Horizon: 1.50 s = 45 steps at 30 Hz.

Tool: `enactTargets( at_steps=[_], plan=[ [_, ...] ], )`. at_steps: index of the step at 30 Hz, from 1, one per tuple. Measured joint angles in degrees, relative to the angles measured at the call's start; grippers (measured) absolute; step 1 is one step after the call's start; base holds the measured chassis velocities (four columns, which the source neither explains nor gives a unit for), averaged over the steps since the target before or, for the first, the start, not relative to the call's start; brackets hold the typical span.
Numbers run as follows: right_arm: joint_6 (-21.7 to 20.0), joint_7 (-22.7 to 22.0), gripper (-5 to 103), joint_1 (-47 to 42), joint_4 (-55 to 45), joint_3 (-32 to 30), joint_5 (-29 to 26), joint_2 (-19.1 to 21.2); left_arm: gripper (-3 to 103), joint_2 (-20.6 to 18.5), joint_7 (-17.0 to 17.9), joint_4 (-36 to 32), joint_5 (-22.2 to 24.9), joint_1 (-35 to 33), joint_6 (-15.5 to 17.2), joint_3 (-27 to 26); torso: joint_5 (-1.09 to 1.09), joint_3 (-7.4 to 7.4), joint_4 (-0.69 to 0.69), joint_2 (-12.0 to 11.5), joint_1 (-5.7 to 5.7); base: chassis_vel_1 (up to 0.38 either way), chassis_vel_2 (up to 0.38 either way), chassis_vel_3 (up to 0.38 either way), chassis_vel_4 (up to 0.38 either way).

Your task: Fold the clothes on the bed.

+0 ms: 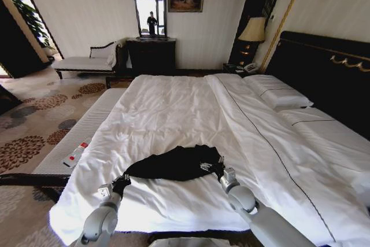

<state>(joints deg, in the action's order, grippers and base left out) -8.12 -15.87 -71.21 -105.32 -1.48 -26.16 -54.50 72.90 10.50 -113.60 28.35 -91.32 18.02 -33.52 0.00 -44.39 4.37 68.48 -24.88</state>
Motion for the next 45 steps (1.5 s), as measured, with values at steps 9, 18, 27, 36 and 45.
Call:
enactTargets(
  at_steps=[9,18,27,36,45],
  plan=[
    [-0.41,-2.7,96,-2.44,0.37,2.04,-0.07,-3.98,0,0.25,0.31,1.0,0.8,1.13,-0.12,-1.33,-0.01,0.0,0.01,0.0,0.0,0.0,0.0,0.0,0.0],
    [0.25,-2.79,80,-2.68,2.03,2.13,1.46,-6.81,0,0.9,0.75,1.13,0.49,1.4,0.0,-0.5,-0.01,0.0,0.0,0.0,0.0,0.0,0.0,0.0,0.0],
    [0.11,-2.97,73,-1.32,3.69,3.68,1.46,-9.15,0,1.13,1.32,1.06,0.2,1.46,0.07,-0.45,-0.01,0.0,0.01,0.0,0.0,0.0,0.0,0.0,0.0],
    [0.05,-3.08,61,-0.13,6.07,4.77,2.13,-10.53,0,1.91,1.41,0.99,-0.14,1.0,-0.16,-0.9,0.0,0.0,0.0,-0.01,0.0,0.0,0.0,0.0,0.0],
    [0.41,-2.92,27,-0.32,5.93,4.05,2.2,-10.23,0,2.38,1.45,1.24,-0.47,1.19,-0.29,-0.74,0.0,0.0,0.0,-0.01,0.0,0.0,0.0,0.0,0.0]
  ],
)
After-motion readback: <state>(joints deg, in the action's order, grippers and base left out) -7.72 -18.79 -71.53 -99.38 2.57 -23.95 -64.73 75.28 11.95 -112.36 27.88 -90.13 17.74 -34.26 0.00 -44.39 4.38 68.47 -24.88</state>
